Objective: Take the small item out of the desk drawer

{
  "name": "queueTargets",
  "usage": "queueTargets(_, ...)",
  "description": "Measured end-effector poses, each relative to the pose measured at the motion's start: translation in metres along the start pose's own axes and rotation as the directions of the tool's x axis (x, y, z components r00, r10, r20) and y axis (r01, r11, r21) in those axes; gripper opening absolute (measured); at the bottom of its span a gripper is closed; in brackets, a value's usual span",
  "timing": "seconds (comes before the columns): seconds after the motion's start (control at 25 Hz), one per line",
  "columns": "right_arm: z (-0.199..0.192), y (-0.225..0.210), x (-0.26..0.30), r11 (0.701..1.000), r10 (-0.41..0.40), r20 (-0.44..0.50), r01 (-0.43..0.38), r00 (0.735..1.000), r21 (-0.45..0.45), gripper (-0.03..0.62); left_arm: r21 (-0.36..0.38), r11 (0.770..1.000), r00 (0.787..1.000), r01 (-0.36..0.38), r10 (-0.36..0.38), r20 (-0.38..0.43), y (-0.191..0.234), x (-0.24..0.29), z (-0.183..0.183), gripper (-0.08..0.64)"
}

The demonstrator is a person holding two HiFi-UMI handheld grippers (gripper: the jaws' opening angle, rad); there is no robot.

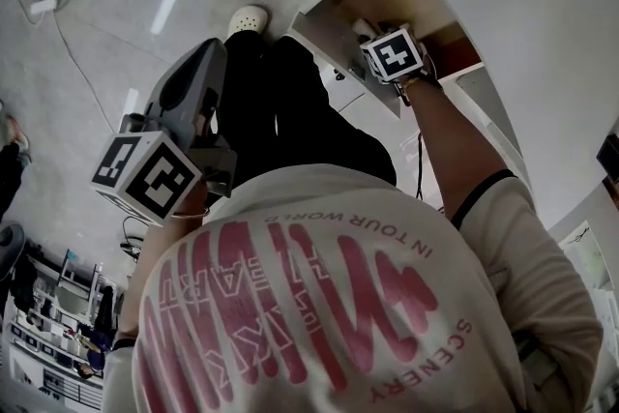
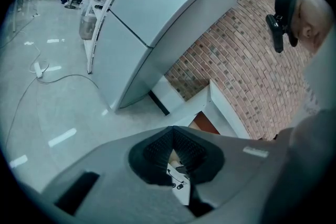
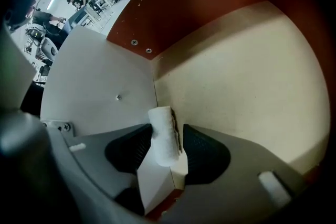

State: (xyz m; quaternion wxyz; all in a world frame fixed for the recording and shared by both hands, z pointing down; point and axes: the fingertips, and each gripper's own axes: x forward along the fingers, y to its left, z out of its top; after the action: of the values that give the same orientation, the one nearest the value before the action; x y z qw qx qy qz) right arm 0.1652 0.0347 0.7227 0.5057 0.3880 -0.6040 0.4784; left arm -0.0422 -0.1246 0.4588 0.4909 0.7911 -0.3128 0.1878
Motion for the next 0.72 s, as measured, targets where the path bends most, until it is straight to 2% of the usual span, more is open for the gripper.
queueTargets(0.2,0.005,0.004,0.004,0.999,0.012,-0.006,-0.012,1.0,-0.041,0.173,-0.005,1.0,1.0,-0.003,0.003,-0.005,0.004,0.003,0.002,0.006)
queueTargets(0.56,0.002,0.004,-0.003,0.998,0.02,-0.021,-0.021,1.0,-0.054,0.178,-0.01,1.0,1.0,-0.015,0.015,0.009,0.004,-0.001,0.008,0.006)
queueTargets(0.72,0.009,0.004,0.008,0.995,0.037,-0.011,-0.038,0.999,-0.089,0.148,-0.021,1.0,1.0,-0.019,0.019,0.013,0.013,0.006,0.006,0.005)
